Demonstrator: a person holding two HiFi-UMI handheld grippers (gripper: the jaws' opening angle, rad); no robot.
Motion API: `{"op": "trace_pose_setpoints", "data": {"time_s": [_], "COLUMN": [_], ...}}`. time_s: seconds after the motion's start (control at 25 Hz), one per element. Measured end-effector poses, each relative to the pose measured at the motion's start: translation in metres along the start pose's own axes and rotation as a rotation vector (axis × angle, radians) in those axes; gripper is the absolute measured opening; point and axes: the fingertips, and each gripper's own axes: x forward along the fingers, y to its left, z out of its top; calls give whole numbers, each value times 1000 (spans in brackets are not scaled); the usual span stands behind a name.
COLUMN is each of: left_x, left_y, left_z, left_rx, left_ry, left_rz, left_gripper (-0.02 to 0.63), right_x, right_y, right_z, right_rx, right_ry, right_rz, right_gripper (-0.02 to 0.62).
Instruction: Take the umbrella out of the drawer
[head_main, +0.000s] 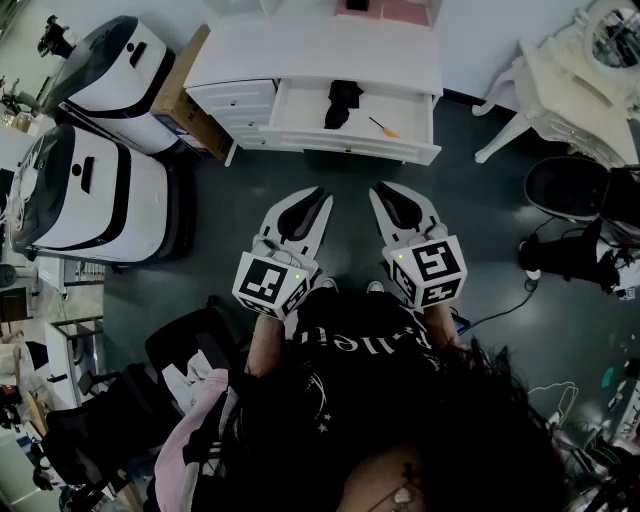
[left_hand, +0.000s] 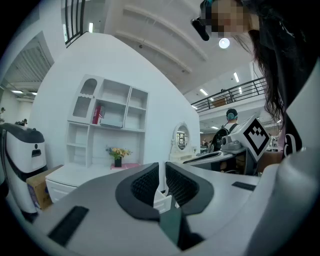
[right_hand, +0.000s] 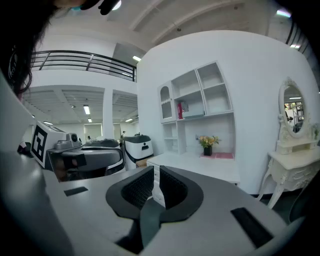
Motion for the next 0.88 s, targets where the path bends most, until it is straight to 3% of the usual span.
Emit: {"op": "trace_pose_setpoints", "data": {"time_s": [0.36, 0.88], "left_x": [-9, -57], "left_y": [11, 54], "left_z": [0, -16], "left_rx": [-10, 9], "left_ry": [-2, 28], "left_rz": [-11, -12], "left_gripper": [41, 41], "right_x": [17, 54], "right_y": [13, 64], "right_z": [4, -11], "right_rx": [23, 98], "right_ry": [-17, -11], "right_rz": [0, 4], "right_gripper": [66, 66]}}
